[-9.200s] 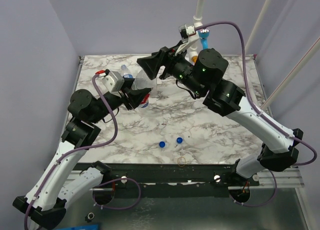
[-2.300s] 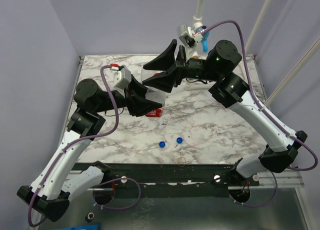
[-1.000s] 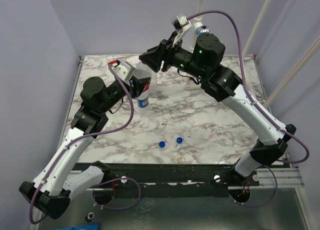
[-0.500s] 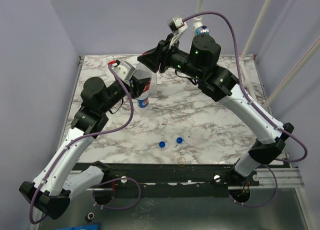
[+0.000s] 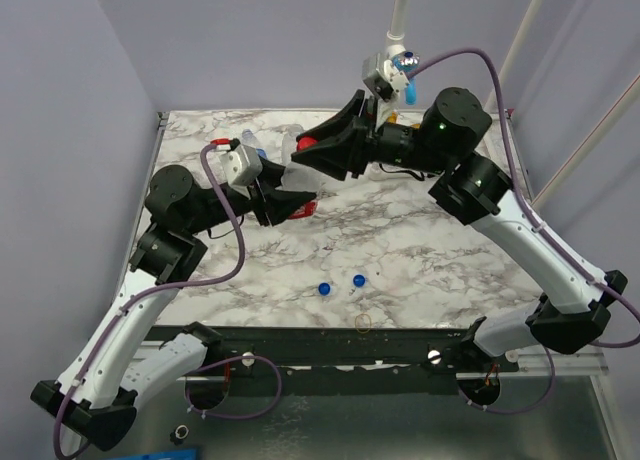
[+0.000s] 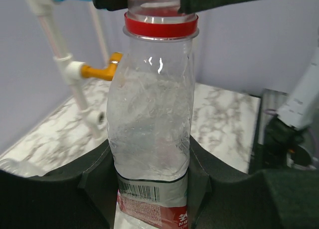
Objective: Unscrew the bottle caps
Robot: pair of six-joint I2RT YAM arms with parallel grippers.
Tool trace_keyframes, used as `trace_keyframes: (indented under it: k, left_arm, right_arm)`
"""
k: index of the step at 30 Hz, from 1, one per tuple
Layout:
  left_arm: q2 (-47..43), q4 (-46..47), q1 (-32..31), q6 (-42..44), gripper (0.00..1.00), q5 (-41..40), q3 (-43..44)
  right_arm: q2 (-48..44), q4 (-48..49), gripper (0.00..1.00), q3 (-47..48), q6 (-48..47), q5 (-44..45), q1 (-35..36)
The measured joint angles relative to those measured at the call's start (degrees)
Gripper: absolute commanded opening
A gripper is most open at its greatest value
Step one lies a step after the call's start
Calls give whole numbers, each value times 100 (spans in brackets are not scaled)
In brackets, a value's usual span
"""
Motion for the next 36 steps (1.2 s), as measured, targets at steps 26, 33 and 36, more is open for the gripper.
trace_keyframes:
  k: [26,33,36]
  left_arm:
    - [-175,-660,-33,223,21,647,-107]
    - [-297,-533,-33,529,20,-442,-107]
    - [-299,-514,-33,529,20,-608,-109]
  right_arm:
    - [-1633,-157,11,-1917,-391,-302,-278]
    - [-1998,-271,10,-3987,-190,1027,-278]
    - [-1867,-122,10,-4889,55,1558,-280]
